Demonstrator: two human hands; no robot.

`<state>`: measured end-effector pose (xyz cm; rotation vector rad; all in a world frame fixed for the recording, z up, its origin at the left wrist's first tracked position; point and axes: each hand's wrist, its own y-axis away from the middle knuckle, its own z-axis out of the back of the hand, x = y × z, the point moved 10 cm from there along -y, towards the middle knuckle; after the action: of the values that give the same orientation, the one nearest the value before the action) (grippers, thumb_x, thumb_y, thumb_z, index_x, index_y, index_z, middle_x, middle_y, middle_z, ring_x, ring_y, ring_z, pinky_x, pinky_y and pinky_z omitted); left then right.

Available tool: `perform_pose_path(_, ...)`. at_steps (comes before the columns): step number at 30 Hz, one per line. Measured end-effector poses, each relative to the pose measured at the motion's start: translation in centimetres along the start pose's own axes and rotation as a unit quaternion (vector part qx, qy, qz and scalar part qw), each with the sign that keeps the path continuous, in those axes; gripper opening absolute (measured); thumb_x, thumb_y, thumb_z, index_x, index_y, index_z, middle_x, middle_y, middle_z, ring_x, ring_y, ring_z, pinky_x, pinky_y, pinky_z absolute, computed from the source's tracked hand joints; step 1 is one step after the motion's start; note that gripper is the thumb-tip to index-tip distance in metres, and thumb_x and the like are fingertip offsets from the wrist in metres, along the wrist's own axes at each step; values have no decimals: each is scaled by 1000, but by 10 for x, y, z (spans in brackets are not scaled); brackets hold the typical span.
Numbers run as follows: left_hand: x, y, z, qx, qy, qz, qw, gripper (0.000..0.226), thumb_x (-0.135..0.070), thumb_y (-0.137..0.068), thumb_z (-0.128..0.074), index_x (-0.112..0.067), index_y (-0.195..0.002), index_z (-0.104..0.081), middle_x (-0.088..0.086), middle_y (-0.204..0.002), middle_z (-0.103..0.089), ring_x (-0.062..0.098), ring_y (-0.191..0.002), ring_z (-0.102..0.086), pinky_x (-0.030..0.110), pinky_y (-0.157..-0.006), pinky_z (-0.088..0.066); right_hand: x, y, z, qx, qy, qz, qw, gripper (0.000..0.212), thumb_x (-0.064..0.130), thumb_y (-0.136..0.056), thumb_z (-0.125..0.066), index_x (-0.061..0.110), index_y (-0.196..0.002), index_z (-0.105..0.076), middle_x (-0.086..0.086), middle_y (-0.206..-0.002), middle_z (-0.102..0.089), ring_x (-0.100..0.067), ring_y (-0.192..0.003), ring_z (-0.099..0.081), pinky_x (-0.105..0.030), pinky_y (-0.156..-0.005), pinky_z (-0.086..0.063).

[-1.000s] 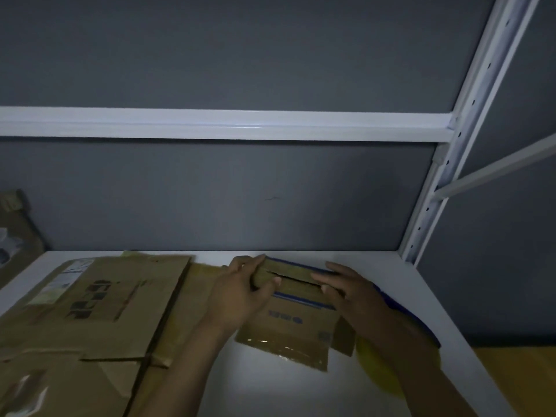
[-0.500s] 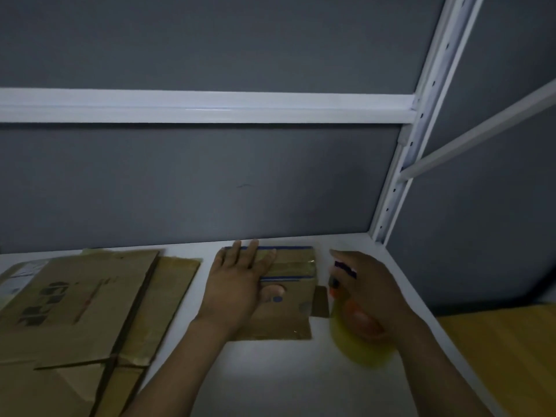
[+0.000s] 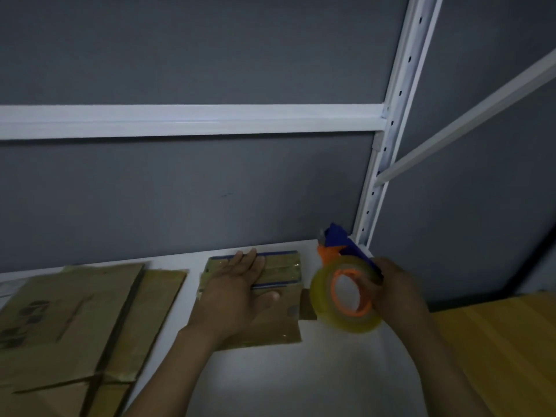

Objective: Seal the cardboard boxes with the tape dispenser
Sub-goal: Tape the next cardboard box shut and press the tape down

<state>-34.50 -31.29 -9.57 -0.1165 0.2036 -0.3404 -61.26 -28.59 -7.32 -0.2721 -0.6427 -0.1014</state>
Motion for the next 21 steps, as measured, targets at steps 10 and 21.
perform_pose_path(10, 9, -1, 8, -10, 147, 5, 989, 46, -45, -102, -35, -31, -146, -38, -16, -156, -24, 4, -146, -7, 18, -114, -5, 138, -28, 23, -115, -19, 226, 967, 43, 23, -89, -66, 5, -126, -54, -12, -109, -63, -24, -90, -59, -22, -72, -38)
perform_pose_path(21, 30, -5, 93, -139, 650, 171, 728, 44, -47, -95, -47, -11, -84, -70, 5, -75, -74, 16, -70, -70, 29, -70, -54, 152, -37, -1, -73, 65, 279, 955, 58, 39, -82, -71, 17, -132, -52, 4, -128, -58, -13, -109, -57, -8, -76, -31)
